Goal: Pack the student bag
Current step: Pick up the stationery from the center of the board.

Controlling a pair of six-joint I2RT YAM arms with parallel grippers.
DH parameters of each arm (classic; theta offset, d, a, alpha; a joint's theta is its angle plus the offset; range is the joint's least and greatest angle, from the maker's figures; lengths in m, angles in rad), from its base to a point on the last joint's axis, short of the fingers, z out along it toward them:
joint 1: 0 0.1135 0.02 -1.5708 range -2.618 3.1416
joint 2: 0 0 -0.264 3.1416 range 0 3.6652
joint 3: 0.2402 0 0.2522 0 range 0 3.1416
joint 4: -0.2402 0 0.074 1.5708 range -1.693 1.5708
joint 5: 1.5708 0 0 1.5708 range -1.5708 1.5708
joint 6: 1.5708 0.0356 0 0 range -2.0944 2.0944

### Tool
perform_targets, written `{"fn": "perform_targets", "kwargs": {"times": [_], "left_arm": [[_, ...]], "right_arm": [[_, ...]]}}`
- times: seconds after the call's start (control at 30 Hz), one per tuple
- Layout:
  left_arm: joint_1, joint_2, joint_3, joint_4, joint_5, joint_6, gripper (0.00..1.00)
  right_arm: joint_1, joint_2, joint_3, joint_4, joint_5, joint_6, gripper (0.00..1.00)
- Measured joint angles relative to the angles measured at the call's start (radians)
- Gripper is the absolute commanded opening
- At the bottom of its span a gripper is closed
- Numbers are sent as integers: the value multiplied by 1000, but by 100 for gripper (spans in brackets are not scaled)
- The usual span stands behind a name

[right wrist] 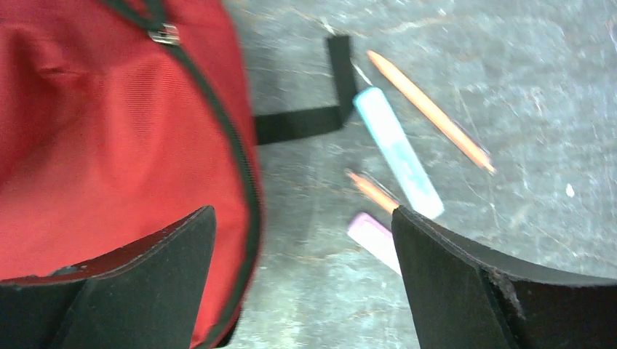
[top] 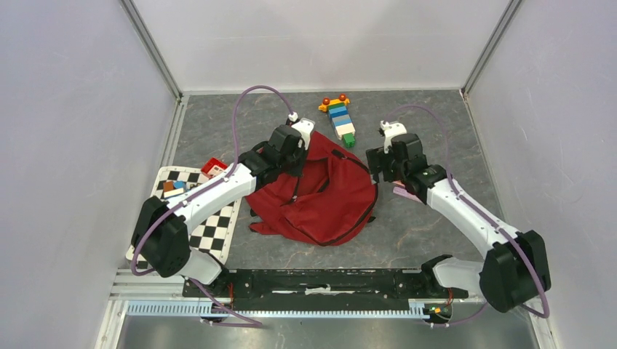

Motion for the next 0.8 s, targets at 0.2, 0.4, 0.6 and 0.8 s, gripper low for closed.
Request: {"fn": "perform_targets", "kwargs": {"times": [0.2, 0.4, 0.6, 0.8], "left_arm": [[0, 0, 19, -41, 18, 0, 2], [5, 0, 69, -101, 68, 1, 2], [14, 0, 93, -131, 93, 2, 2], [14, -8, 87, -130, 88, 9, 2]], "right_arm": [[-173, 83, 0, -23, -56, -29, 86], [-242, 246, 65, -50, -105, -74, 76], [-264, 358, 127, -42, -126, -138, 70], [-278, 469, 181, -41, -149, -201, 66]]}}
